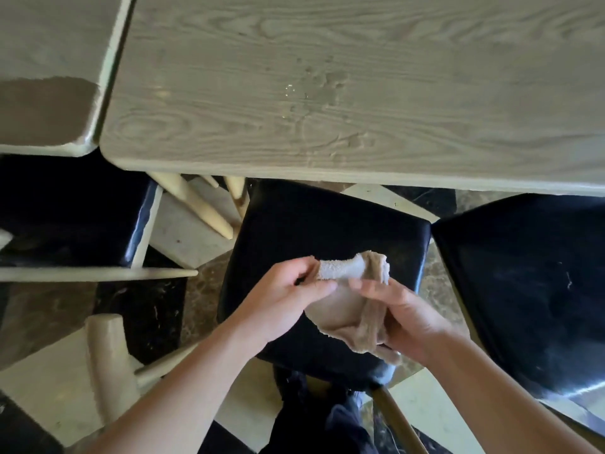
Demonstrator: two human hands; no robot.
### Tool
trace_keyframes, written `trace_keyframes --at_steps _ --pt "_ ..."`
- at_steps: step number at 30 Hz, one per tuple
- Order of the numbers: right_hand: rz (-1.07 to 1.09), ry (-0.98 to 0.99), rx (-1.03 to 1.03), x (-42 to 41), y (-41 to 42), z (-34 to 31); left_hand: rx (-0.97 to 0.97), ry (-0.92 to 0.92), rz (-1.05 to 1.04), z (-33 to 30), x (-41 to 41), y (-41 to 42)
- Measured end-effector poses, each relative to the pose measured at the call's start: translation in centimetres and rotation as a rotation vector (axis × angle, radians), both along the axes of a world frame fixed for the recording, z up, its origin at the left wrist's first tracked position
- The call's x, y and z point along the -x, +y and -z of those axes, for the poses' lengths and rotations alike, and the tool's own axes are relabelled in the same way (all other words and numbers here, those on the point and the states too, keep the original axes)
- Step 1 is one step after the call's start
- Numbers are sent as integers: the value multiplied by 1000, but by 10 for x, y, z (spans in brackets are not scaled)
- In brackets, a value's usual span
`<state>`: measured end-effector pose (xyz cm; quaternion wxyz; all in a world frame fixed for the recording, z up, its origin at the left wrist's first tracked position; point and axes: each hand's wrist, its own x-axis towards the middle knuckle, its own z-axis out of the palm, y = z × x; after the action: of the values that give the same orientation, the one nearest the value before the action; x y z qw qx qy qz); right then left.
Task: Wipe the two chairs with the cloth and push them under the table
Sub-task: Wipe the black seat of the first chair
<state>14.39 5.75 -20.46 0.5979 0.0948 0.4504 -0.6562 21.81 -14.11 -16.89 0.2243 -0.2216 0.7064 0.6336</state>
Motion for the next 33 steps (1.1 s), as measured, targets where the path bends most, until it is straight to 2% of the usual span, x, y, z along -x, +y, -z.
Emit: trace_keyframes --at_steps 4,8,10,13,15,17,20,24,26,29,30,33 --pt "-37 -9 13 7 -9 15 134 102 114 7 17 -24" --pt "10 -8 -24 12 -25 28 181 0 250 31 30 -65" --pt "91 84 -170 22 -35 33 262 -133 342 50 36 -88" --pt "264 267 -436 50 -54 46 544 -267 583 89 54 -127" --pt "271 454 -645 68 -75 57 657 -235 708 112 68 -142" --pt "235 653 -880 84 -100 71 680 -171 732 129 72 -146" --pt "222 899 -994 99 -150 92 638 -142 693 155 78 -153" --pt "73 957 -1049 108 -194 119 600 -143 683 175 67 -157" --pt "11 997 -1046 105 -210 134 558 -110 507 181 69 -164" --pt "-86 1109 -1041 83 -229 158 436 -66 104 186 84 -176" --pt "-133 1137 -1060 72 -233 166 423 -85 43 187 90 -179" --pt "-259 1274 -1059 32 -244 186 460 -122 49 187 98 -184"
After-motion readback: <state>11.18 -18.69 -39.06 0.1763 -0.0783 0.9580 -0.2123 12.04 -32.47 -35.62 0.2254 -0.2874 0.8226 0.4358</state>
